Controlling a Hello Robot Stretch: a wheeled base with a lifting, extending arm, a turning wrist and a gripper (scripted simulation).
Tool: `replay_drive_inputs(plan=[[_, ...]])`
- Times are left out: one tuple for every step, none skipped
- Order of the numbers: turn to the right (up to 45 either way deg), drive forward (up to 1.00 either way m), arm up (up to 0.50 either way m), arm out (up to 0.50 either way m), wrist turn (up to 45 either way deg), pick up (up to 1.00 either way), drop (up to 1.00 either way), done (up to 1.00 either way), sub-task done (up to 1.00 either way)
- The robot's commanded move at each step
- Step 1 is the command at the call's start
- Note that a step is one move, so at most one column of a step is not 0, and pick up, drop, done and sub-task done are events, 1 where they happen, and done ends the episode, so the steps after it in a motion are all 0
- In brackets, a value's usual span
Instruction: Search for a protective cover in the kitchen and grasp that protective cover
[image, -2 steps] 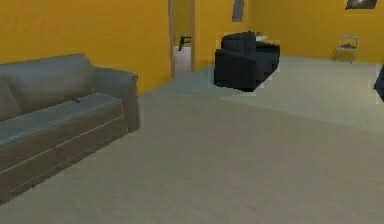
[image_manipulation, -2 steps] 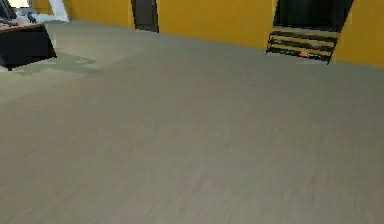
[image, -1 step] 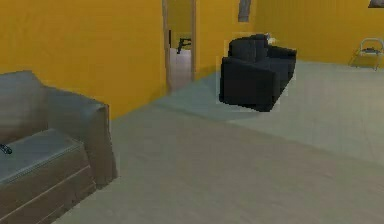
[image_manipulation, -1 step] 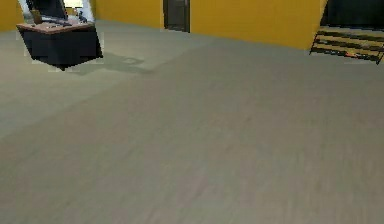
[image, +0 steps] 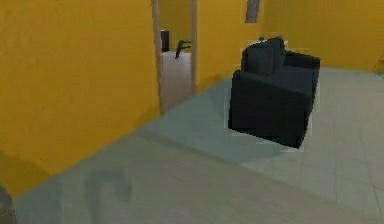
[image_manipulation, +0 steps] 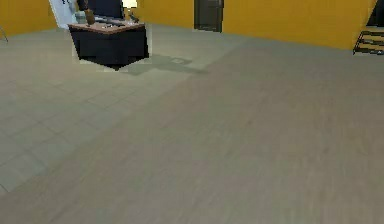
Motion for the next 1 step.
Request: replay_drive_inputs(plan=[[-3.0, 0.0, 0.0, 0.0, 0.0, 0.0, 0.0, 0.0, 0.0]])
